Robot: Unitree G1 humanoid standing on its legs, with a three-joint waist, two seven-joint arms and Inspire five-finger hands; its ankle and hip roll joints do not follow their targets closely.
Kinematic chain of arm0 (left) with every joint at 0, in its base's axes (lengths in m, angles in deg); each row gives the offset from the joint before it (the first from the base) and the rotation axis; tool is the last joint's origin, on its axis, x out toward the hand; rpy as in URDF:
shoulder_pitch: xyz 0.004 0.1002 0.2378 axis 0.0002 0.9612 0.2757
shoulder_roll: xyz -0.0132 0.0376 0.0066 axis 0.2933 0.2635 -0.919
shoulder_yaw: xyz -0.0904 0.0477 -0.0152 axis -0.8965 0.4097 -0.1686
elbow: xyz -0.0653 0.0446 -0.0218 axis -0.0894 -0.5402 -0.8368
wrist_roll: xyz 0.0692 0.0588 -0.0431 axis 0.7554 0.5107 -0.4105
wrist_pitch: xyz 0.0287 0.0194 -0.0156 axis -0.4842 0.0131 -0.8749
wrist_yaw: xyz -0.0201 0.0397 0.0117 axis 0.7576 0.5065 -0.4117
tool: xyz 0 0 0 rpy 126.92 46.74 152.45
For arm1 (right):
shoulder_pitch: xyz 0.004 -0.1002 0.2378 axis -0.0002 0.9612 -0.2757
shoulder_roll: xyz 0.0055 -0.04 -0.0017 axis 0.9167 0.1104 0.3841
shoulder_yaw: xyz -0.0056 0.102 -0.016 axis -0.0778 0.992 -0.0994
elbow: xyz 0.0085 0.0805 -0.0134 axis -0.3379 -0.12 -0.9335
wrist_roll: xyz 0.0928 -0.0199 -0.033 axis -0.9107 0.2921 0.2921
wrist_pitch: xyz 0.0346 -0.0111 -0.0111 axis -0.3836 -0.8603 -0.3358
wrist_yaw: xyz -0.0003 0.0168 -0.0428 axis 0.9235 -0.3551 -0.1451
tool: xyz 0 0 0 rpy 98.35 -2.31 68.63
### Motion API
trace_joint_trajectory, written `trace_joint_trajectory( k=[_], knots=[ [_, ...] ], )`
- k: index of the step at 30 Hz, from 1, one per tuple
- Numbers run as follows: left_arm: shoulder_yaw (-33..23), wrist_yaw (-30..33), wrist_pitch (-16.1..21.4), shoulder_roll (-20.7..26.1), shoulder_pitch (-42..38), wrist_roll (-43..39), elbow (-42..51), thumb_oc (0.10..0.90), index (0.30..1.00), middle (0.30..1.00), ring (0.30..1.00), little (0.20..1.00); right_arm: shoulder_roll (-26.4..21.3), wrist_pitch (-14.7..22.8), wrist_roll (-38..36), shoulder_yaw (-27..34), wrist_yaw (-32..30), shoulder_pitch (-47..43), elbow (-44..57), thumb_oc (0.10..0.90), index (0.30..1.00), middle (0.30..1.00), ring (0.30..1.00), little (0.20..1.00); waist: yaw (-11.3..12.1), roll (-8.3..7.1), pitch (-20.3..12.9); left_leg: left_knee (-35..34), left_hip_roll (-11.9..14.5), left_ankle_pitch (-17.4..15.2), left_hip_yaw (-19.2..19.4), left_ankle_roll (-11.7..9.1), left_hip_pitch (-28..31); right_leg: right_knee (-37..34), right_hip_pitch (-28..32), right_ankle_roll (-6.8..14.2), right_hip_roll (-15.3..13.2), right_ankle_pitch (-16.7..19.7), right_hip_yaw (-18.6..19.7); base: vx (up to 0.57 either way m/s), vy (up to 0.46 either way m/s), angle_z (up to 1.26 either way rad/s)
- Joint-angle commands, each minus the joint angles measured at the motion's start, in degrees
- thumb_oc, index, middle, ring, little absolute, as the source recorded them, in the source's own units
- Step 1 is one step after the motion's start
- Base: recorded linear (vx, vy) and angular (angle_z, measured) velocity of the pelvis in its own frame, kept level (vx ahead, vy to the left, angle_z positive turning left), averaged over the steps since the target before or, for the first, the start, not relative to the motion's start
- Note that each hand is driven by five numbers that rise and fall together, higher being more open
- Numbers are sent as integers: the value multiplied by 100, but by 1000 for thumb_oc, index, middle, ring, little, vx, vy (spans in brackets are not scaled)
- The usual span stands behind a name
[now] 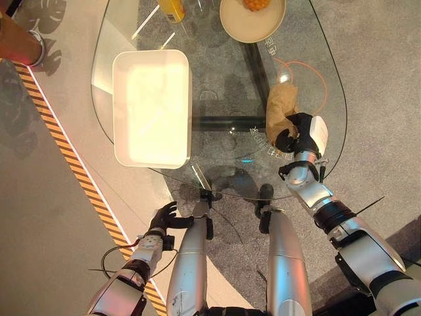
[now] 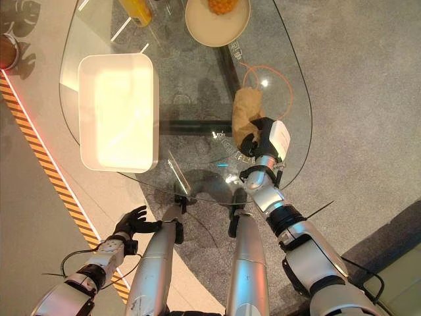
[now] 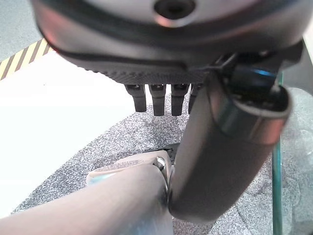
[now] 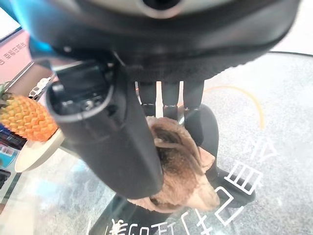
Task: Wipe the table with a cloth and put it in the basket.
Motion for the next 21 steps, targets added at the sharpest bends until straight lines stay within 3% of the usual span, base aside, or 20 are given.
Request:
trace_joint_trajectory(
  k=[1, 21],
  knots=[
    [39, 37, -57, 9, 165, 43, -49, 800, 900, 900, 900, 900, 225, 285, 360, -602, 672, -525, 497, 100, 300, 300, 300, 200, 117, 71, -110, 651, -364, -563, 340, 271, -126, -932, 135, 133, 74, 632, 42, 0, 0, 0],
    [50, 45, -139, -1, 102, 82, 22, 800, 900, 900, 900, 900, 249, 662, 783, -1071, 1626, -546, 859, 100, 300, 300, 300, 200, 135, 75, -110, 604, -393, -519, 347, 255, -119, -969, 99, 147, 26, 673, 0, 0, 0, 0]
  ],
)
